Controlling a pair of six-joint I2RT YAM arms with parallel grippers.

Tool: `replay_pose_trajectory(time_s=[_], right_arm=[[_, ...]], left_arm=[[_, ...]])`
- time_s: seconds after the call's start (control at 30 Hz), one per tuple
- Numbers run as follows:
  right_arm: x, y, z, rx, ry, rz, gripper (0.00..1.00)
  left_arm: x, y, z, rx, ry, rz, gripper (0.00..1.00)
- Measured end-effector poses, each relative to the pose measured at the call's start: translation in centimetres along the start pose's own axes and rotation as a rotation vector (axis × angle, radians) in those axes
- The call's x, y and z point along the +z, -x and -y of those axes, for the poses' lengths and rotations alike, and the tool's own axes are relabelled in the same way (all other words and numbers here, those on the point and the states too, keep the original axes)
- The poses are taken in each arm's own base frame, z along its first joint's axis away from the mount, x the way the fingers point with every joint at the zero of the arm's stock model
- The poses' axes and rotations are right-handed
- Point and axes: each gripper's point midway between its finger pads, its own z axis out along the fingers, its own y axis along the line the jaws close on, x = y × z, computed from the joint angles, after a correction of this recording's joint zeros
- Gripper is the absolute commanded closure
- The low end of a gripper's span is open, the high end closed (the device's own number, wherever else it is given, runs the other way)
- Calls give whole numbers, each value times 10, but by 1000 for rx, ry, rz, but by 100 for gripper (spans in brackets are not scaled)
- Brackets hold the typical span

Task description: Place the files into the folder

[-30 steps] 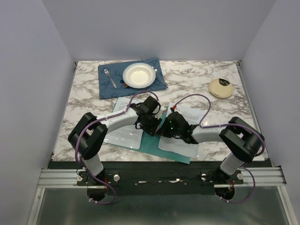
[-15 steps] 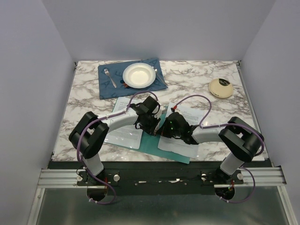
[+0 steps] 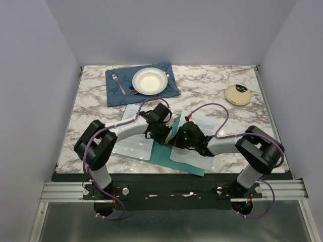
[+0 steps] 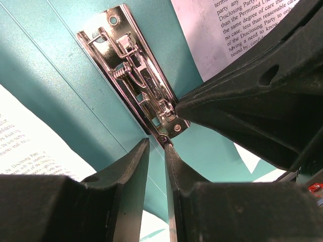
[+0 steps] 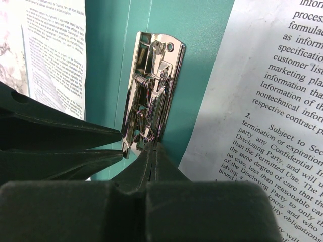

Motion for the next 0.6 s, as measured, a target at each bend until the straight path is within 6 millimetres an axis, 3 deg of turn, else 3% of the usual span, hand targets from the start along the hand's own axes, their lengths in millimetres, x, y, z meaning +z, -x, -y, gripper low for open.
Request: replay_pose_trajectory(time_s=[0.43, 0.6], right_arm=[[1, 1, 0, 10, 7, 0, 100], [2, 1, 0, 11, 10, 3, 100]], left_arm=[[3, -1, -1, -3, -1, -9, 74], [5, 0, -1, -7, -2, -12, 81]])
